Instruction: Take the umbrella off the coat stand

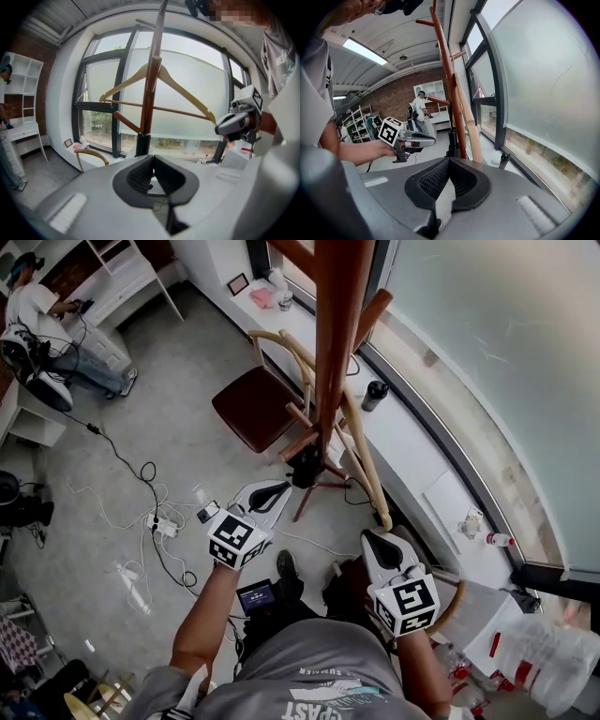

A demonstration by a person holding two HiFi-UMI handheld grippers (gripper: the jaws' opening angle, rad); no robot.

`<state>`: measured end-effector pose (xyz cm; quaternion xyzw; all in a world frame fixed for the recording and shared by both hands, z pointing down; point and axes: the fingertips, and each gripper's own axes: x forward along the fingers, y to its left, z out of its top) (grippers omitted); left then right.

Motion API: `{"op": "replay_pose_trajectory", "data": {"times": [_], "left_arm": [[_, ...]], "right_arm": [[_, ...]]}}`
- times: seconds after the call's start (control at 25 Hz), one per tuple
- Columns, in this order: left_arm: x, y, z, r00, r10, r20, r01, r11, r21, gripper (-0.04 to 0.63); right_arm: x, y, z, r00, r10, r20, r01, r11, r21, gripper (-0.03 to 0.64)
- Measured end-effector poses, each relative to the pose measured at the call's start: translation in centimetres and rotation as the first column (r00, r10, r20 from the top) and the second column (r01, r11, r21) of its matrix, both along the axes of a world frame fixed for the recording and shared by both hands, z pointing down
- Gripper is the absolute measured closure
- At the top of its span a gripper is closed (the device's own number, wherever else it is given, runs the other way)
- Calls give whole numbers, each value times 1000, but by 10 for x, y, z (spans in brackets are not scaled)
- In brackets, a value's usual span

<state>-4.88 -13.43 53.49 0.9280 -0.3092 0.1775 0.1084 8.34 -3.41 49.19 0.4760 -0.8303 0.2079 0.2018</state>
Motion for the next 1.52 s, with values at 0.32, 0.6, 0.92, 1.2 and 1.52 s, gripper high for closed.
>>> {"op": "replay_pose_trajectory", "data": {"times": [0.32,0.6,0.92,1.2,1.52], "left_arm": [[-3,-9,21,1000,-11,-3,11,999,-43,592],[-5,-16,36,1000,-18,0,18,997,-72,592],[3,-27,45,1000,-19,-5,19,996,-85,592],[14,-30,51,1000,-9,-10,8,996,-88,591],[22,-34,56,1000,-5,-22,3,996,-89,581]], "right_arm": [[-6,-10,22,1000,-20,-6,20,998,-56,615],[-14,-19,31,999,-48,-5,48,996,-76,615],[-10,-28,40,998,-59,-12,58,993,-100,615],[-5,-31,45,998,-64,-18,62,992,-107,615],[-1,-30,53,998,-65,-21,61,990,-128,615]]}}
